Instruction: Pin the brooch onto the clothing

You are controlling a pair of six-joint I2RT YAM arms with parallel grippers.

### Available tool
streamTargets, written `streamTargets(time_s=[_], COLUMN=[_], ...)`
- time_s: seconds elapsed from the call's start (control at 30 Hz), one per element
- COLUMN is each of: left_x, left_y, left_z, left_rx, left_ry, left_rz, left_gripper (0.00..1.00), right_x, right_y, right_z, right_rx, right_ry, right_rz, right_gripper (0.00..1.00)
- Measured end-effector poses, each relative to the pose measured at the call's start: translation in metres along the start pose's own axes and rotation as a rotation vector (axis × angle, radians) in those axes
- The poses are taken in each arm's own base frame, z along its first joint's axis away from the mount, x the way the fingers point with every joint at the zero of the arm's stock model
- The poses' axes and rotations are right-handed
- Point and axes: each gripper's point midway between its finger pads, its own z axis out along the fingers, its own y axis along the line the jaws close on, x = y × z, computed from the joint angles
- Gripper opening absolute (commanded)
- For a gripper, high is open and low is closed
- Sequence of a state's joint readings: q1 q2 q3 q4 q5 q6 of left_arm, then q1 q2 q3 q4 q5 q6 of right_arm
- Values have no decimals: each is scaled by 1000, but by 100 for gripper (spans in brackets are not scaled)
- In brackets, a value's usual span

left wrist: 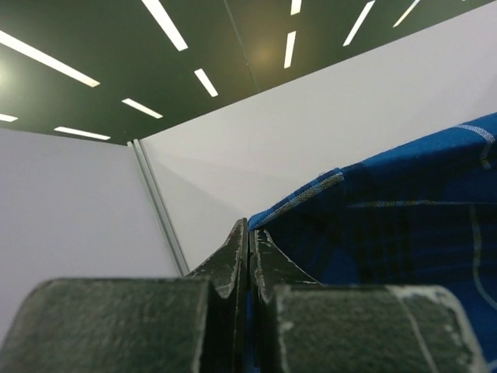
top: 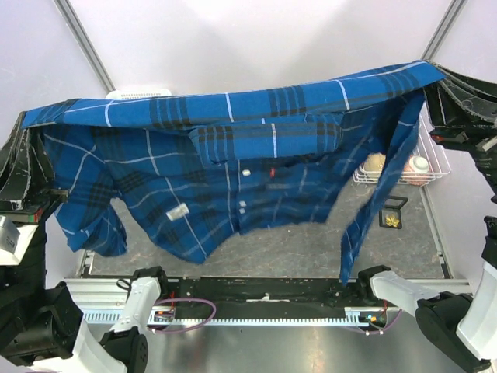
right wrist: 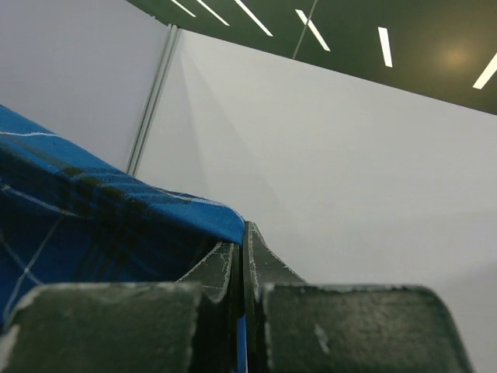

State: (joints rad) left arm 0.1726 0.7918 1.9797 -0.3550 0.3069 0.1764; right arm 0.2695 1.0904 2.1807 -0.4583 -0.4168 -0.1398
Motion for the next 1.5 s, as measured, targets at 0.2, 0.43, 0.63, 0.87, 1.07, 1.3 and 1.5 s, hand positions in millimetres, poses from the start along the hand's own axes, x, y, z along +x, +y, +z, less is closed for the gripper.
streamTargets(time_s=[0.2, 0.43, 0.63, 0.87, 1.07, 1.3, 1.5], left_x=[54, 314, 576, 636, 568, 534, 541], left_y=[-6, -44, -115, -130, -122, -165, -195], left_z=[13, 42, -25, -68, -38, -91, -205], left_rx=[30, 128, 263, 310, 376, 578, 694], left_ry=[127, 615, 1170, 1424, 1274, 1291, 1542], left_rz=[-30, -180, -292, -279, -268, -342, -484], left_gripper=[2, 2, 79, 99, 96, 94, 85], right_x=[48, 308, 554, 620, 554, 535, 557], right_y=[-8, -13, 10, 10, 10, 60, 101], right_z=[19, 64, 34, 12, 4, -67, -111], right_rx=[26, 57, 73, 43, -19, -163, -305], right_ry=[79, 532, 1002, 1218, 1205, 1359, 1497], right_rz=[34, 168, 260, 281, 292, 398, 478], right_gripper=[0, 24, 98, 98, 98, 97, 91])
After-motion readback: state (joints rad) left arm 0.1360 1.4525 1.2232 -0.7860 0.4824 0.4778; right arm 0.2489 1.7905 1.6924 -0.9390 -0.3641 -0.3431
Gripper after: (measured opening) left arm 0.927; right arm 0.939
